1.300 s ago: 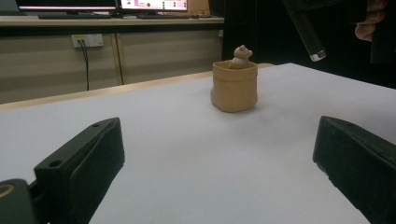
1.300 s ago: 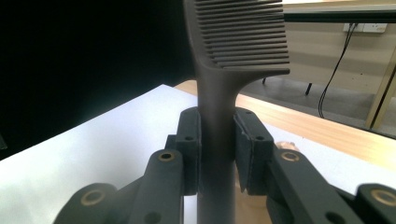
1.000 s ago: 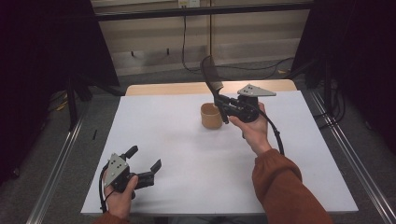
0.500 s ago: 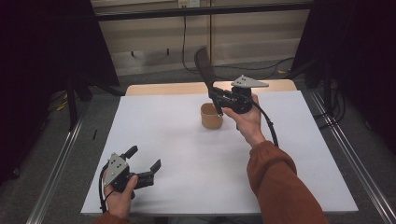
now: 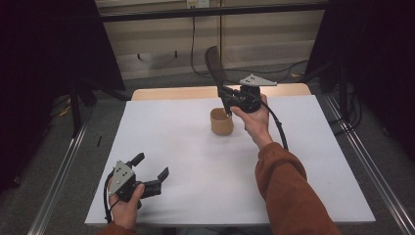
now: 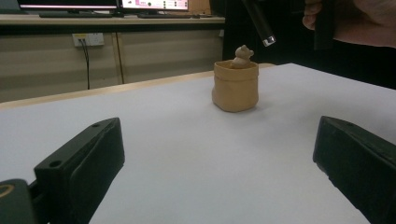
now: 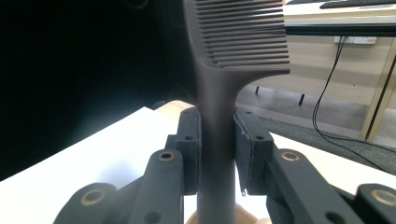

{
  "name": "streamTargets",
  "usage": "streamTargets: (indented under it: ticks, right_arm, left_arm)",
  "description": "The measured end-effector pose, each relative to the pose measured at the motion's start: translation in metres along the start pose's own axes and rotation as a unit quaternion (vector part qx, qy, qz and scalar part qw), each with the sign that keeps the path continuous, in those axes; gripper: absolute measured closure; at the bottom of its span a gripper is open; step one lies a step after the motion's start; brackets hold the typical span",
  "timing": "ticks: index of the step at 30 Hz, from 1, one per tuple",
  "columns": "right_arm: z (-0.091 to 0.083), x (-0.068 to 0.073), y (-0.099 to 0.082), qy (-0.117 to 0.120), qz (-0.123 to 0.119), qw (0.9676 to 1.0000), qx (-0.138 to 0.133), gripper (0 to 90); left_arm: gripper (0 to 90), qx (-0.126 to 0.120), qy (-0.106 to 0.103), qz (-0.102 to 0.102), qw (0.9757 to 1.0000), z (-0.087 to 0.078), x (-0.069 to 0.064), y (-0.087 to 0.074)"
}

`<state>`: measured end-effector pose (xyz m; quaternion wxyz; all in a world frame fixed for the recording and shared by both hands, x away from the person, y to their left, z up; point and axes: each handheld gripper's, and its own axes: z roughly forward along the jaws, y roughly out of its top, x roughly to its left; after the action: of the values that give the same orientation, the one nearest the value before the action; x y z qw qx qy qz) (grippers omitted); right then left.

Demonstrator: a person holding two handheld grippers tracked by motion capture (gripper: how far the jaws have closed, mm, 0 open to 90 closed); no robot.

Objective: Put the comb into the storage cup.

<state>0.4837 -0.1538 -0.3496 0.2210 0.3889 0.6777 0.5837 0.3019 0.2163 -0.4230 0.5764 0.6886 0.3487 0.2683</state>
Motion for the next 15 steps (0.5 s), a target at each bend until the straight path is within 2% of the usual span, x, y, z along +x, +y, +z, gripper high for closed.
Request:
streamTargets:
  ticks: [5, 8, 15]
  right_arm:
    - [0.010, 0.000, 0.003, 0.000, -0.007, 1.0000, 0.004, 73.2]
    - [0.014, -0.001, 0.002, -0.001, -0.004, 1.0000, 0.007, 73.2]
    - [0.023, -0.003, -0.014, -0.004, -0.008, 0.9996, 0.028, 73.2]
  left_arm:
    - [2.2, -0.002, 0.002, -0.002, 1.0000, 0.000, 0.000, 0.000]
    - [2.1, -0.002, 0.001, -0.003, 1.0000, 0.000, 0.000, 0.000]
    - [2.1, 0.000, 0.001, -0.001, 1.0000, 0.000, 0.000, 0.000]
